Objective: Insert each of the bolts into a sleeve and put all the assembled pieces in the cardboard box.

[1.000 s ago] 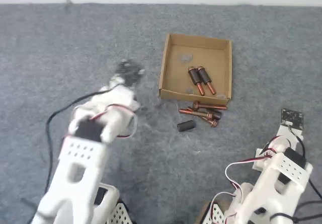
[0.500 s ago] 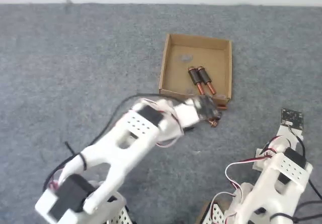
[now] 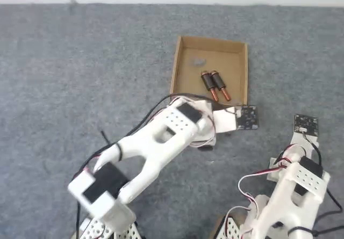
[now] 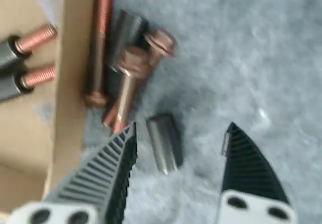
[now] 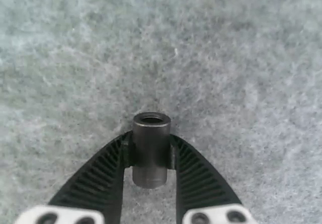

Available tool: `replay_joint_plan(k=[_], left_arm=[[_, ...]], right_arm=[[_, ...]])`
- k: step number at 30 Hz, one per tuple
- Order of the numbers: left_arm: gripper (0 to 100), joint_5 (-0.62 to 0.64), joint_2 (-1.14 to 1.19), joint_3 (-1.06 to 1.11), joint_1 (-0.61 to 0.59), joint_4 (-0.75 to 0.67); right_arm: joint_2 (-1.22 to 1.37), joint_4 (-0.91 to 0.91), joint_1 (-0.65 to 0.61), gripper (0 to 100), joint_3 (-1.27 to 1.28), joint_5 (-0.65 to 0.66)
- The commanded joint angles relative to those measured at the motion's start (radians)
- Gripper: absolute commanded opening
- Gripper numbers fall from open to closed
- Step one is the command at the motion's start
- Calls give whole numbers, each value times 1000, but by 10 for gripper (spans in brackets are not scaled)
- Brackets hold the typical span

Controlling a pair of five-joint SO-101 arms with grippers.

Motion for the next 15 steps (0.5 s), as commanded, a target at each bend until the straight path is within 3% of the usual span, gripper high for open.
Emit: replay_joint_plan(k=[1,15], left_arm=[[223,-6,58,-143,-5,6],[203,-8,281,-372,-23,46]], right_arm=[[-31,-16,-10,6,-5,15],[-31,-18,-33,6,-5,15]])
